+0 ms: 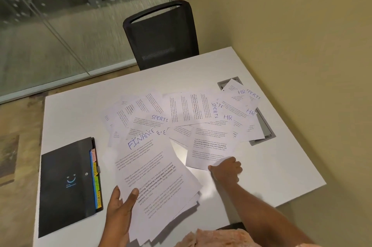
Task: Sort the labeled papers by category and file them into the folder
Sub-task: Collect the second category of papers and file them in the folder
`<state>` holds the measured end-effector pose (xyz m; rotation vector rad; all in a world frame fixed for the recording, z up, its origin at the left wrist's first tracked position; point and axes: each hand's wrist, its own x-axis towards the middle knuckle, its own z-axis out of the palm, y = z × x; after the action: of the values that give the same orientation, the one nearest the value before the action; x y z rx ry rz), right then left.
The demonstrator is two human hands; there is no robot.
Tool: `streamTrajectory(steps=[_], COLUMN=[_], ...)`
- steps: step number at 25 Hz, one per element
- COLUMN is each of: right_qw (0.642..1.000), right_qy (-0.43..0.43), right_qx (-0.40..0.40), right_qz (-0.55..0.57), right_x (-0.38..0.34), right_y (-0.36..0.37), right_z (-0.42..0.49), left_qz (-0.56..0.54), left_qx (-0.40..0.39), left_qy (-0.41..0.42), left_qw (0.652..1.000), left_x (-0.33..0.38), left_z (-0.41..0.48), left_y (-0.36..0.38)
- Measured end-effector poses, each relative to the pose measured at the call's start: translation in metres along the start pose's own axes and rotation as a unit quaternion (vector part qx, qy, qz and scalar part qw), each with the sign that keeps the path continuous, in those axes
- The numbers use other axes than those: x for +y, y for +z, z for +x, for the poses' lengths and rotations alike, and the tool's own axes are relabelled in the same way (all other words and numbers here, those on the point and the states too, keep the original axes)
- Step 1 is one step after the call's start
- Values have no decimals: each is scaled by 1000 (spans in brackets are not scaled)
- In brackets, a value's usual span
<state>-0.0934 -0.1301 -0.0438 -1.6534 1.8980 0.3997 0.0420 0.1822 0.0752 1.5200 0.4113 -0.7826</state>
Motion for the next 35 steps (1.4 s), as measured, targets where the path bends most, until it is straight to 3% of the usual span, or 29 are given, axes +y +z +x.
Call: streamTrajectory(steps=[4, 10, 13, 20, 24, 26, 28, 31, 35], right_qw=[1000, 971, 952, 940, 968, 976, 957, 879, 779], right_qy=[1, 12, 31, 61, 82, -15, -215, -463, -580], right_qx=[6, -5, 36, 92, 138, 179, 188, 89, 1], right_qz=[-2, 240, 302, 323, 192, 121, 59, -75, -238], right_x=[-3, 22, 52, 112, 100, 76, 54, 21, -26], right_y=[13, -11, -34, -99, -109, -104, -82, -39, -2], right_z=[5, 16, 42, 98, 109, 95, 79, 61, 44], left_qz=[6, 9, -7, -14, -28, -36, -28, -27, -21], left_qx=[13, 23, 20, 11, 16, 13, 19, 34, 53], left_qy=[4, -4, -8, -3, -17, -13, -10, -14, -19], left_qw=[1000, 1000, 1000, 1000, 999, 999, 999, 999, 998], left_x=[-2, -2, -6, -11, -10, -11, -12, -17, -20], left_z=[-12, -14, -11, -8, -4, -5, -5, -3, -2], left_y=[5, 8, 10, 23, 28, 31, 33, 32, 22])
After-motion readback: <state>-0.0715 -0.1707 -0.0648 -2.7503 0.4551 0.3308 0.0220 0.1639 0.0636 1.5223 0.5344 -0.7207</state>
